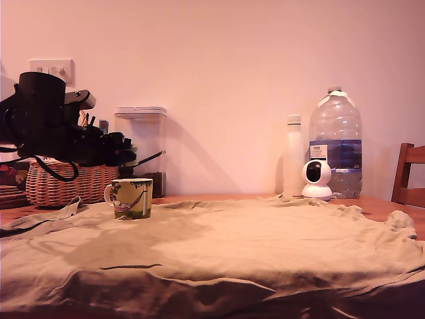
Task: Pick up the coffee capsules on the table and drop them inside the coffee cup
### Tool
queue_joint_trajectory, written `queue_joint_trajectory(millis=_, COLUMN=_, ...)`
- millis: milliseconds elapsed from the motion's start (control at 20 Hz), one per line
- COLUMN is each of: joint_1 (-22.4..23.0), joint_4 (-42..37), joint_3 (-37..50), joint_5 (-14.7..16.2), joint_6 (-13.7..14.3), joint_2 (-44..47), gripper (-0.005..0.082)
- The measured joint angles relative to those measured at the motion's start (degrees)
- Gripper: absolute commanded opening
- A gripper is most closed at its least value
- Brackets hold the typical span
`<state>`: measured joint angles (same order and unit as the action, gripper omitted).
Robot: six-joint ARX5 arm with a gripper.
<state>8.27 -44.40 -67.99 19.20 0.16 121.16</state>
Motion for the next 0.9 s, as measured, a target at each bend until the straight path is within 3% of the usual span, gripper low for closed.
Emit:
queue_joint_trajectory(millis=100, joint_1=0.0, joint_4=6.5, joint_3=-2.5, joint_5=-2.4, joint_6=0.0, joint_2=0.0, gripper=0.0216)
queue_joint_trajectory(millis=900, joint_1=0.7, joint_4=38.9, joint_3=-17.9, joint_5=-4.7, joint_6=0.1, joint_2=0.0, gripper=0.0221)
